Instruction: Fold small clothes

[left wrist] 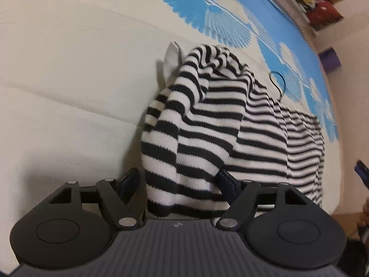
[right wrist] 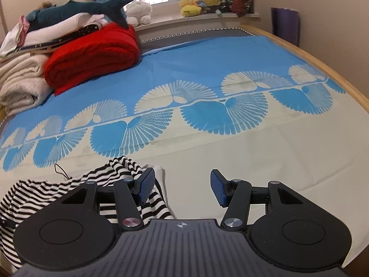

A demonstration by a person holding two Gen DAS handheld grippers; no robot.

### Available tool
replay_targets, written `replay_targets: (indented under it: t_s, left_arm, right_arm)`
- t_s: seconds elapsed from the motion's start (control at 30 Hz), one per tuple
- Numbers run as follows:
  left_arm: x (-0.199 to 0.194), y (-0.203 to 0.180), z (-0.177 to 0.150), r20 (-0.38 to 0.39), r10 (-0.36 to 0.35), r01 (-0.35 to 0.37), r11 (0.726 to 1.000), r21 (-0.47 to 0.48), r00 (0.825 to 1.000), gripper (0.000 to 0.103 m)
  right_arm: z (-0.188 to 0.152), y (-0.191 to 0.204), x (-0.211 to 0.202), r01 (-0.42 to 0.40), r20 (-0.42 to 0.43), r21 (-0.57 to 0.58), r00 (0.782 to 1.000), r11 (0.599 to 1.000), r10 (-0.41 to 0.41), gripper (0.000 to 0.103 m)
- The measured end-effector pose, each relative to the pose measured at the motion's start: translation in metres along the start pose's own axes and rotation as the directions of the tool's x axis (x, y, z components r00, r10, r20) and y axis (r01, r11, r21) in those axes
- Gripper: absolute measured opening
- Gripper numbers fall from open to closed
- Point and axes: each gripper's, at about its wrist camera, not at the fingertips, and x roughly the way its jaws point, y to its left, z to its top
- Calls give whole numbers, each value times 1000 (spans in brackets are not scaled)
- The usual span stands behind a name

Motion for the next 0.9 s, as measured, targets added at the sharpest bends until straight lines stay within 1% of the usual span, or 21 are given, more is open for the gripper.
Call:
replay_targets:
  t_s: [0.07, 0.1, 0.13, 0.2, 0.23, 0.27, 0.3, 0.4, 0.43, 0.5, 0.57, 0.63, 0.77, 0.83, 0.9]
  left_arm:
    - [2, 1, 2, -1, -38, 38, 999, 23, 999, 68]
    - [4, 1, 2, -5, -50, 50, 999, 20, 999, 60]
    - [7, 0, 3, -3, -53, 53, 998, 25, 999, 45]
    - [15, -8, 5, -24, -80, 81, 996, 32, 997, 22]
    - [17, -17, 7, -22, -62, 63, 996, 61, 998, 19]
    - [17, -24, 7, -18, -47, 48, 995, 92, 999, 18]
    - [17, -30, 9, -13, -39, 40, 994, 102, 999, 16]
    - [7, -45, 14, 21, -53, 50, 994, 100, 998, 14]
    - [0, -52, 15, 44, -72, 67, 992, 107, 996, 14]
    - [-14, -72, 18, 94, -129, 116, 985, 127, 987, 13]
    - [-26, -98, 18, 132, -187, 166, 974, 151, 974, 13]
    - [-29, -131, 17, 148, -229, 201, 962, 182, 962, 13]
    - [-14, -215, 10, 127, -258, 220, 941, 256, 958, 13]
    - [3, -264, 4, 108, -248, 210, 937, 278, 963, 13]
    - [26, -310, -6, 93, -214, 176, 936, 306, 972, 13]
  right_arm:
    - [0, 3, 2, 6, -2, -22, 1000, 1000, -6, 55]
    - [0, 4, 3, 9, -3, -28, 1000, 1000, -9, 55]
    - [0, 4, 4, 11, -5, -29, 1000, 1000, -11, 55]
    - [0, 4, 5, 15, -9, -24, 1000, 1000, -15, 55]
    - [0, 3, 6, 18, -11, -19, 1000, 1000, -18, 55]
    - [0, 3, 7, 20, -12, -14, 1000, 1000, -20, 55]
    - [0, 2, 7, 19, -11, -9, 1000, 1000, -19, 55]
    - [-1, 2, 6, 13, -6, 2, 1000, 1000, -13, 55]
    - [-1, 1, 5, 9, -3, 4, 1000, 1000, -9, 55]
    - [-2, 0, 1, 1, 5, 9, 1000, 1000, -1, 55]
    - [-2, -4, -2, -4, 10, 12, 1000, 1000, 4, 55]
    - [-2, -9, -5, -10, 17, 18, 1000, 1000, 10, 55]
    - [-4, -19, -10, -14, 24, 39, 1000, 999, 13, 55]
    - [-4, -24, -13, -14, 29, 53, 1000, 998, 12, 55]
    - [-5, -28, -15, -12, 33, 68, 999, 998, 10, 55]
